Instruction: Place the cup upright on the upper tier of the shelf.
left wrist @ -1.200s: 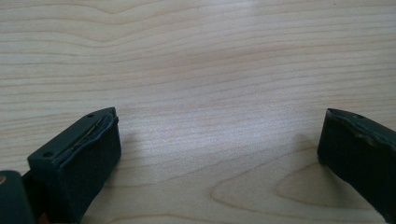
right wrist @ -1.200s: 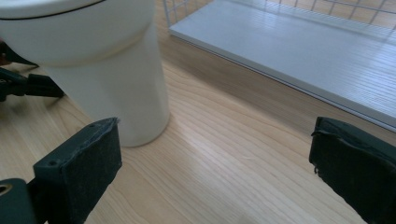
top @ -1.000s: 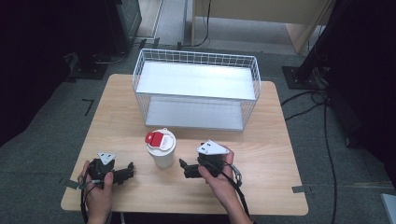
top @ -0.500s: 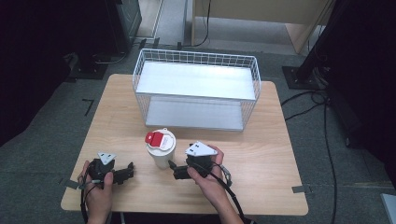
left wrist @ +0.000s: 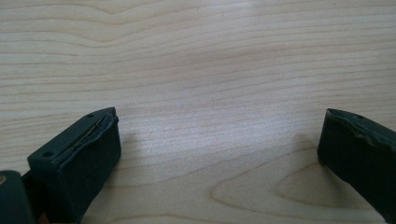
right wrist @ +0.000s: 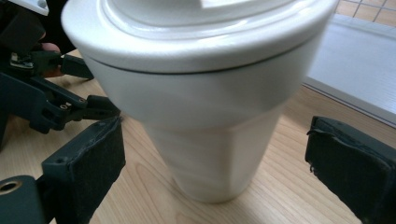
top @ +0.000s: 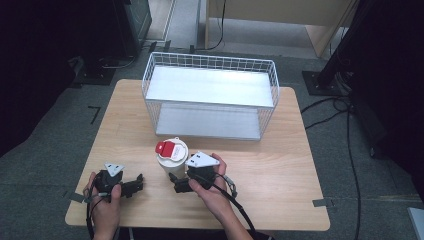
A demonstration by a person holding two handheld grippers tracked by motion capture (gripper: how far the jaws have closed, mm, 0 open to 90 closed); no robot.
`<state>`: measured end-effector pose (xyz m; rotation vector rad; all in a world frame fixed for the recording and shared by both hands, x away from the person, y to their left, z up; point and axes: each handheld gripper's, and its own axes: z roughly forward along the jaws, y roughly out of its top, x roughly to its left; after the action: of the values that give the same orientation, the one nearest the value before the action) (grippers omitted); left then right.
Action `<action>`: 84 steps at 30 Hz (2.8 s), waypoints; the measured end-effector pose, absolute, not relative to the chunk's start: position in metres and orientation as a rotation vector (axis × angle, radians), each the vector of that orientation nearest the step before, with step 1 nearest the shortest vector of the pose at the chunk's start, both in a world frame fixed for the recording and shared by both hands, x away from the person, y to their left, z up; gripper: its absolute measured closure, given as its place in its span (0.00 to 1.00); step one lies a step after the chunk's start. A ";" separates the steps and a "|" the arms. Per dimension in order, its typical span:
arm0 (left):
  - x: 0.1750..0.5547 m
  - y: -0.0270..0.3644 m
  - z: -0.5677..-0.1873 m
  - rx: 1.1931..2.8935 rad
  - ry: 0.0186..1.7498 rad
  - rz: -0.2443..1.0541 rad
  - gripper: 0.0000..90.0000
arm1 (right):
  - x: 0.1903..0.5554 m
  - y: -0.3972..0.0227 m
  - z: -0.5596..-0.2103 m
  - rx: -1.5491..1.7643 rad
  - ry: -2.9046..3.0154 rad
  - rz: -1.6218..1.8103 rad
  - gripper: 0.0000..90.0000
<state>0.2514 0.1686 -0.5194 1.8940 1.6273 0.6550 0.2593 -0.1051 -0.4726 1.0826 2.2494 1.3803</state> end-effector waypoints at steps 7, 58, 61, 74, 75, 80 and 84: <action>0.251 0.169 -0.519 1.896 1.627 0.655 0.00 | 0.265 -0.093 -0.472 1.122 2.208 1.414 0.05; 0.251 0.168 -0.519 1.891 1.628 0.656 0.00 | 0.267 -0.079 -0.461 1.134 1.994 1.503 0.07; 0.251 0.168 -0.519 1.892 1.628 0.656 0.00 | 0.266 -0.081 -0.457 1.129 1.972 1.513 0.07; 0.251 0.168 -0.519 1.892 1.629 0.655 0.00 | 0.270 -0.094 -0.435 1.117 1.890 1.548 0.07; 0.251 0.168 -0.519 1.894 1.629 0.655 0.00 | 0.270 -0.094 -0.433 1.119 1.886 1.552 0.07; 0.251 0.168 -0.519 1.893 1.628 0.655 0.00 | 0.272 -0.098 -0.424 1.104 1.863 1.558 0.07; 0.251 0.168 -0.519 1.893 1.629 0.655 0.00 | 0.274 -0.100 -0.416 1.098 1.851 1.547 0.07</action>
<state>0.2515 0.1684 -0.5193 1.8931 1.6289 0.6552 0.2744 -0.1005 -0.4162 1.0984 1.8506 1.5470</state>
